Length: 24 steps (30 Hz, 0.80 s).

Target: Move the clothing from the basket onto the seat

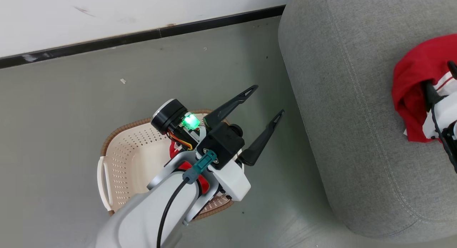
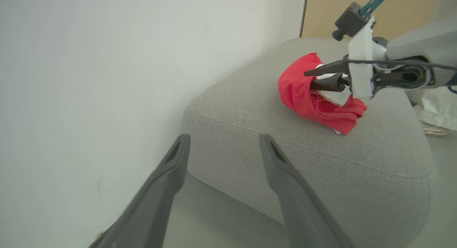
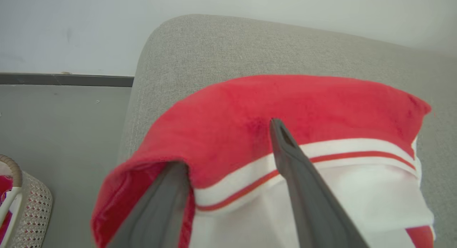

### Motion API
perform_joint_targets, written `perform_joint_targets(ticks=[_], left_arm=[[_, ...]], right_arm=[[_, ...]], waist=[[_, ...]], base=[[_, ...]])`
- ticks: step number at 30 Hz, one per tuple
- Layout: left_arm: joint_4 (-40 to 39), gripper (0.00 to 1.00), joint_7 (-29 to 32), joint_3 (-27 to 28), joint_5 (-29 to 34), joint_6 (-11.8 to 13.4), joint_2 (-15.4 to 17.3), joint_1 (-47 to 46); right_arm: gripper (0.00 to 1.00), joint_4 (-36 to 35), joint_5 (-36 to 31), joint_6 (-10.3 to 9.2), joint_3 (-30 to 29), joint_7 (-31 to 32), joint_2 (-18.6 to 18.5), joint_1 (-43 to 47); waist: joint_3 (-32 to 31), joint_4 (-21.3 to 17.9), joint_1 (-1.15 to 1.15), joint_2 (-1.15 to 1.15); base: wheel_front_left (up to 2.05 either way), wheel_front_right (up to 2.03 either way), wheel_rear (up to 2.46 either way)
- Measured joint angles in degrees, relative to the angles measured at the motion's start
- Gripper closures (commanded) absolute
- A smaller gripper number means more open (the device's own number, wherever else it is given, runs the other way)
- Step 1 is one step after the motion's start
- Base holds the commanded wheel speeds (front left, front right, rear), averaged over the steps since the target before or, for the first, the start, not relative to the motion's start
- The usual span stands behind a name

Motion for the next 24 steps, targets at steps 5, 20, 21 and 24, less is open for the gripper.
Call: perform_joint_targets(ticks=[5,20,21,24], left_arm=[[1.1,0.0,-0.6,0.5,-0.1,0.1,0.7,0.3],[4.0,0.0,-3.9,3.6,-1.6,1.9,2.5,4.2],[4.2,0.0,-4.2,4.0,-1.9,2.1,2.6,4.7],[4.8,0.0,-5.1,5.4,-2.4,3.1,3.0,6.0]], right_arm=[[0.0,-4.3,-0.6,0.0,-0.9,-0.1,-0.1,3.2],[0.0,-19.1,-2.1,0.0,-4.7,-0.2,-0.8,12.6],[0.0,-20.2,-2.1,0.0,-4.7,-0.2,-0.5,12.8],[0.0,-23.0,-2.1,0.0,-5.0,-0.2,1.1,13.4]], waist=[[-0.9,-0.8,0.0,0.0],[-5.2,-2.5,0.0,0.0],[-5.6,-2.5,0.0,0.0],[-6.7,-2.4,0.0,0.0]], base=[[0.0,0.0,0.0],[0.0,0.0,0.0],[0.0,0.0,0.0],[0.0,0.0,0.0]])
